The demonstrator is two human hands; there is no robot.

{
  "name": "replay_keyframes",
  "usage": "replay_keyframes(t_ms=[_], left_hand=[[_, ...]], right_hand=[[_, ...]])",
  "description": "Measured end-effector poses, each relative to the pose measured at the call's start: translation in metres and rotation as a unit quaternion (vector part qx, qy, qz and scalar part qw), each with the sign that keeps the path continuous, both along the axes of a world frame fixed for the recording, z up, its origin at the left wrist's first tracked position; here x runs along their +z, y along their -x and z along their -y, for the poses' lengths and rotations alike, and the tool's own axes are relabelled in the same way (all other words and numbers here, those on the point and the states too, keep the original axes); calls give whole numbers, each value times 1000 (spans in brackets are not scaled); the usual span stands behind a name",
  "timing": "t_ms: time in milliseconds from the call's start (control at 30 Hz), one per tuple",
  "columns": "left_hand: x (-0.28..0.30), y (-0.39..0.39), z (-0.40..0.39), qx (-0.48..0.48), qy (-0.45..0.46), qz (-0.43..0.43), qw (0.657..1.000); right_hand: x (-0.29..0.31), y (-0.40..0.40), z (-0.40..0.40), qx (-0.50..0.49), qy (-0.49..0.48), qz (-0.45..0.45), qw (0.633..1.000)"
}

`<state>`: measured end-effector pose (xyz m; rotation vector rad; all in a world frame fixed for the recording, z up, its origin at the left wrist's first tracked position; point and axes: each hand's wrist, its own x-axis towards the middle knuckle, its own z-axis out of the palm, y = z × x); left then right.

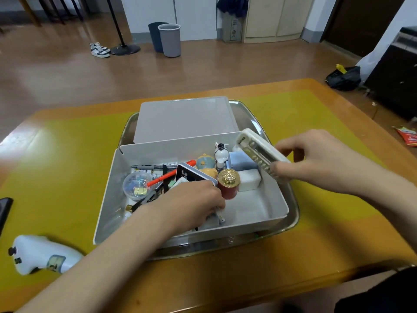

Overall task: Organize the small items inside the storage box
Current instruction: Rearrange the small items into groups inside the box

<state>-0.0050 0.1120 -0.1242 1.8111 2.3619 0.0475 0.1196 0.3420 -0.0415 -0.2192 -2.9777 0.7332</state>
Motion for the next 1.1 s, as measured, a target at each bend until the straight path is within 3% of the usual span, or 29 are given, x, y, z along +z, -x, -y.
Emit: replay_keyframes(t_ms=[200,367,533,667,833,1100], left_hand=[[-8,0,-12,-66,24,-105,992],[0,0,-4,-49,-1,-70,996],[40,10,19,22,-107,12,994],[59,42,61,163,-128,-86,975],[48,64,83,308,-40,-165,936],[20,65,95,295,-32,-147,943]], right_hand=[[-11,5,4,-15,34,9,999],[-17,8,9,-13,48,19,999],[-15,14,12,-12,118,11,993],[-18,25,23,-2,178,4,984],[-30,49,50,28,168,16,985],[-45,97,107,59,148,28,987]])
